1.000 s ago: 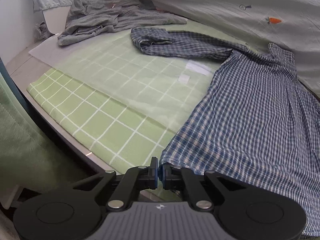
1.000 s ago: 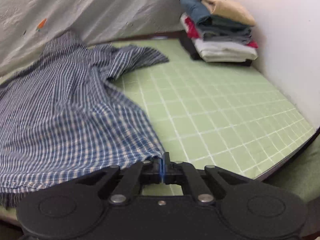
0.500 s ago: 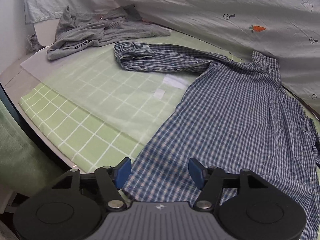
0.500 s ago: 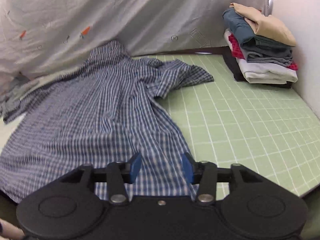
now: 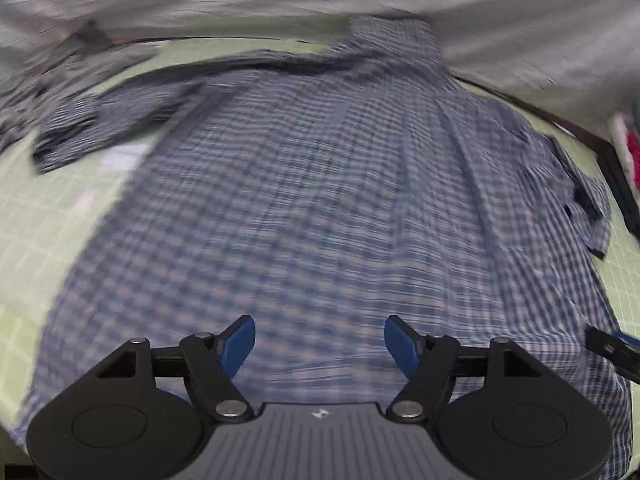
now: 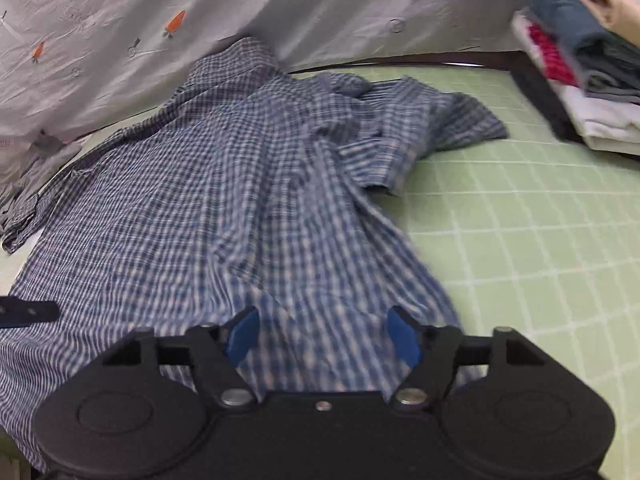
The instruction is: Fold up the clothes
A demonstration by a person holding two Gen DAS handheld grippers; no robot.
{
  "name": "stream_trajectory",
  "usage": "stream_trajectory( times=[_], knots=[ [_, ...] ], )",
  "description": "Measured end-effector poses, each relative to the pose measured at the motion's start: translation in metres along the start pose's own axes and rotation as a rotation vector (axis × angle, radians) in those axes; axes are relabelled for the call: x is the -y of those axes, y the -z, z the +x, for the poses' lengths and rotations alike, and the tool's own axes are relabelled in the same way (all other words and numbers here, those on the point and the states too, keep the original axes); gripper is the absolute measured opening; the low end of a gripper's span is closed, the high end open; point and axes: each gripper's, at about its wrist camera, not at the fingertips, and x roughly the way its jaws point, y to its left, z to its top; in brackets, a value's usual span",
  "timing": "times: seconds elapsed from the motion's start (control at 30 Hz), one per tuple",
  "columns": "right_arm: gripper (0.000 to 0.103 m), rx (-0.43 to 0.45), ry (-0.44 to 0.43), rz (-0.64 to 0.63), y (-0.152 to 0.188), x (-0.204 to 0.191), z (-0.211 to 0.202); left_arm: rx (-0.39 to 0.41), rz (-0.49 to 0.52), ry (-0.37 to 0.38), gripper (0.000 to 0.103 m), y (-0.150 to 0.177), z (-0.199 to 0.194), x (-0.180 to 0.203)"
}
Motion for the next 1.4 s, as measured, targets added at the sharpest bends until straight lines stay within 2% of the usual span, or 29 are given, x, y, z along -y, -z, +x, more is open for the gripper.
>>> stream_trajectory(
  times=[0.13,0.2,0.23,0.33,0.43,0.47,0.5,0.53,0.7,0.9,1.03,1.1,1.23,1.4],
  knots=[
    [0.076,-0.038,0.047,-0.062,0.011,-0.015,0.013,-0.030,0.140,0.047,0.072,0.009,0.012,0.036],
    [0.078,-0.049,0.059,-0.078,0.020,-0.016,0.011,-0.030,0.175,0.048,0.073,0.019,0.013,0.043],
    [0.080,-0.049,0.073,-0.089,0.025,-0.017,0.009,-0.029,0.176,0.043,0.078,0.024,0.012,0.044],
    [0.085,-0.063,0.098,-0.095,0.036,-0.016,0.001,-0.038,0.204,0.045,0.083,0.030,0.011,0.046],
    [0.095,-0.087,0.121,-0.052,0.043,-0.011,-0.004,-0.054,0.260,0.061,0.091,0.032,0.012,0.046],
    [0.102,-0.093,0.134,-0.039,0.045,-0.011,-0.004,-0.060,0.282,0.067,0.093,0.033,0.013,0.046],
    [0.103,-0.098,0.149,-0.027,0.047,-0.010,-0.004,-0.064,0.296,0.065,0.098,0.034,0.014,0.046],
    [0.103,-0.101,0.154,-0.022,0.048,-0.010,-0.004,-0.069,0.304,0.057,0.103,0.035,0.015,0.046],
    [0.103,-0.124,0.149,-0.026,0.050,-0.009,-0.006,-0.064,0.305,0.040,0.103,0.039,0.015,0.045],
    [0.103,-0.162,0.110,-0.070,0.044,-0.002,-0.003,-0.113,0.306,0.032,0.103,0.031,0.017,0.050],
    [0.103,-0.180,0.039,-0.144,0.031,0.013,0.005,-0.172,0.256,-0.002,0.103,0.016,0.024,0.056],
    [0.103,-0.160,-0.019,-0.099,0.017,0.031,0.008,-0.189,0.192,-0.035,0.103,0.007,0.029,0.060],
    [0.103,-0.081,-0.043,0.059,-0.022,0.077,0.013,-0.232,0.064,-0.070,0.103,-0.009,0.033,0.060],
    [0.103,-0.011,-0.090,0.146,-0.054,0.107,0.029,-0.165,-0.047,-0.104,0.103,-0.027,0.026,0.053]
  ],
)
